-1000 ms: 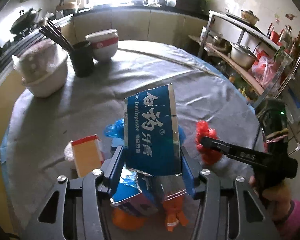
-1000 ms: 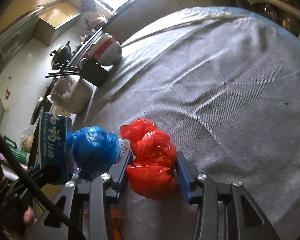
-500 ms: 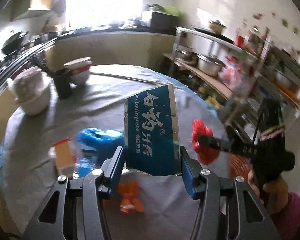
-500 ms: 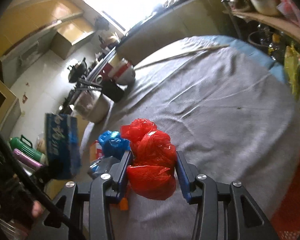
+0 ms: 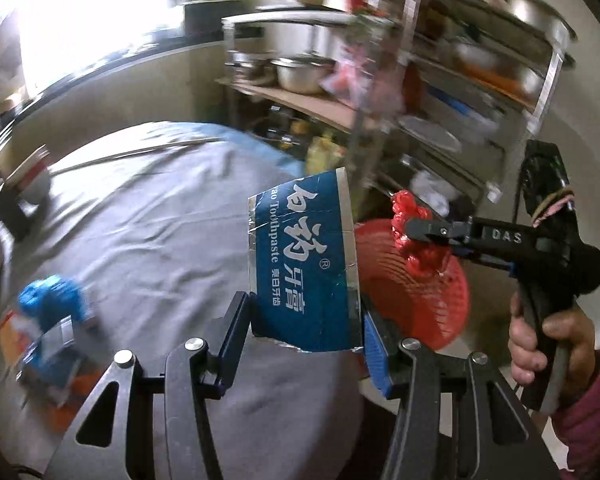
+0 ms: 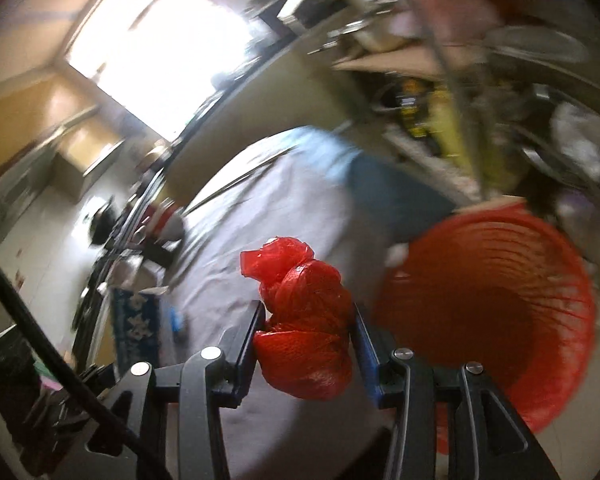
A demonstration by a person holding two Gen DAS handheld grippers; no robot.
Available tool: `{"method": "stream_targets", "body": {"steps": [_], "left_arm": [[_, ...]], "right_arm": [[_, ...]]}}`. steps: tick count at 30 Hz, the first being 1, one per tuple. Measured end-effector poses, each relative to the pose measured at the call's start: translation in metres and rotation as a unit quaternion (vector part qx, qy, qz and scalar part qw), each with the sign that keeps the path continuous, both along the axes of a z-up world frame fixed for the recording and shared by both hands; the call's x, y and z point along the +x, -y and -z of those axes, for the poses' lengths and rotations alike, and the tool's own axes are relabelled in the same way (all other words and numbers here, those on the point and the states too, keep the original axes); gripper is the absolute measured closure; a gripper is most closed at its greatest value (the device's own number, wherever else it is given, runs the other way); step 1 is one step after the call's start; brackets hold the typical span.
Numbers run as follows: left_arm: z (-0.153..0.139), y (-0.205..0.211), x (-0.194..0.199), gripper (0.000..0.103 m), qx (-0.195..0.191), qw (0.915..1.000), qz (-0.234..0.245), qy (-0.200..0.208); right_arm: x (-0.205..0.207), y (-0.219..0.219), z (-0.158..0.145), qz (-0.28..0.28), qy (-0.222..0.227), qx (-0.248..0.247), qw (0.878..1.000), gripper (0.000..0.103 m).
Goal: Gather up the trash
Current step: 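Carry both items to the red basket and release them inside, then return to the table and grasp the clear plastic tray with the right tool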
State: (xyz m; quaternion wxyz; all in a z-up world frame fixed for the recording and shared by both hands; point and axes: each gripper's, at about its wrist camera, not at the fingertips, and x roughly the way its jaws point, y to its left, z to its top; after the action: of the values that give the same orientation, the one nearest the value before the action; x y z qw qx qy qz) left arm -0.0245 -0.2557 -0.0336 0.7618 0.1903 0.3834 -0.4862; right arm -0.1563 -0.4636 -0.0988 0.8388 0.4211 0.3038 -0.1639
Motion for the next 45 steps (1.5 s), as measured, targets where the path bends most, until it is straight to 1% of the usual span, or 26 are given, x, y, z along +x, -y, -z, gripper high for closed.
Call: {"method": "stream_targets", "body": {"steps": [4,6,9,10,11,12,14,17,19,22,25,27,28,31,32,34,35,36,37,38,42,45], "left_arm": [[0.016,0.04,-0.028,0.048,0.019,0.9988,0.043,-0.009],[0.028,0.06,-0.041,0.048,0.033,0.9976,0.06,-0.014],[0.039,0.083,-0.058,0.047,0.045,0.9959,0.078,-0.007],[0.042,0.093,-0.063,0.044,0.048,0.9953,0.084,-0.003],[0.044,0.101,-0.066,0.042,0.049,0.995,0.088,0.0],[0.047,0.11,-0.068,0.041,0.051,0.9946,0.09,0.003],[0.053,0.123,-0.069,0.04,0.057,0.9942,0.091,0.005],[0.06,0.129,-0.066,0.04,0.073,0.9941,0.08,0.003],[0.059,0.121,-0.064,0.04,0.072,0.9946,0.075,0.003],[0.053,0.101,-0.059,0.04,0.071,0.9955,0.059,0.021],[0.046,0.073,-0.049,0.04,0.075,0.9962,0.026,0.036],[0.041,0.049,-0.038,0.039,0.08,0.9958,-0.008,0.043],[0.039,0.038,-0.034,0.039,0.08,0.9954,-0.023,0.048],[0.031,-0.008,-0.014,0.039,0.078,0.9919,-0.081,0.059],[0.028,-0.031,-0.005,0.039,0.076,0.9893,-0.11,0.059],[0.025,-0.062,0.008,0.038,0.073,0.984,-0.151,0.06],[0.024,-0.082,0.015,0.038,0.072,0.9799,-0.176,0.06],[0.022,-0.106,0.026,0.037,0.071,0.9738,-0.208,0.06],[0.021,-0.118,0.03,0.037,0.071,0.9701,-0.224,0.06],[0.02,-0.142,0.04,0.035,0.072,0.9629,-0.253,0.06],[0.018,-0.199,0.07,0.035,0.07,0.9417,-0.326,0.047],[0.016,-0.227,0.089,0.035,0.056,0.9307,-0.36,0.025]], "right_arm": [[-0.044,0.03,0.017,0.049,-0.014,0.02,0.999,0.057],[-0.055,0.037,0.023,0.06,-0.021,0.022,0.998,0.057],[-0.07,0.046,0.033,0.079,-0.033,0.027,0.996,0.055],[-0.074,0.049,0.037,0.088,-0.036,0.031,0.995,0.053],[-0.077,0.053,0.04,0.094,-0.037,0.037,0.994,0.049],[-0.079,0.056,0.042,0.1,-0.037,0.043,0.993,0.047],[-0.084,0.062,0.046,0.112,-0.038,0.047,0.992,0.039],[-0.088,0.066,0.048,0.124,-0.031,0.056,0.99,0.038],[-0.091,0.066,0.046,0.126,-0.027,0.051,0.99,0.038],[-0.09,0.063,0.039,0.119,-0.019,0.039,0.992,0.038],[-0.078,0.052,0.032,0.1,-0.005,0.034,0.994,0.038],[-0.062,0.04,0.026,0.075,-0.003,0.025,0.997,0.038],[-0.049,0.031,0.022,0.054,0.0,0.022,0.998,0.038],[-0.022,0.009,0.013,0.011,0.002,0.013,1.0,0.038],[-0.009,-0.001,0.009,-0.008,0.005,0.012,1.0,0.038],[0.011,-0.018,0.005,-0.039,0.009,0.014,0.999,0.039],[0.023,-0.029,0.002,-0.057,0.01,0.016,0.998,0.038],[0.033,-0.037,0.001,-0.071,0.012,0.017,0.997,0.038],[0.044,-0.048,-0.001,-0.088,0.012,0.016,0.996,0.038],[0.056,-0.058,-0.002,-0.104,0.01,0.014,0.994,0.038],[0.104,-0.107,-0.007,-0.173,0.006,0.017,0.985,0.038],[0.129,-0.134,-0.009,-0.206,0.008,0.024,0.978,0.038]]}}
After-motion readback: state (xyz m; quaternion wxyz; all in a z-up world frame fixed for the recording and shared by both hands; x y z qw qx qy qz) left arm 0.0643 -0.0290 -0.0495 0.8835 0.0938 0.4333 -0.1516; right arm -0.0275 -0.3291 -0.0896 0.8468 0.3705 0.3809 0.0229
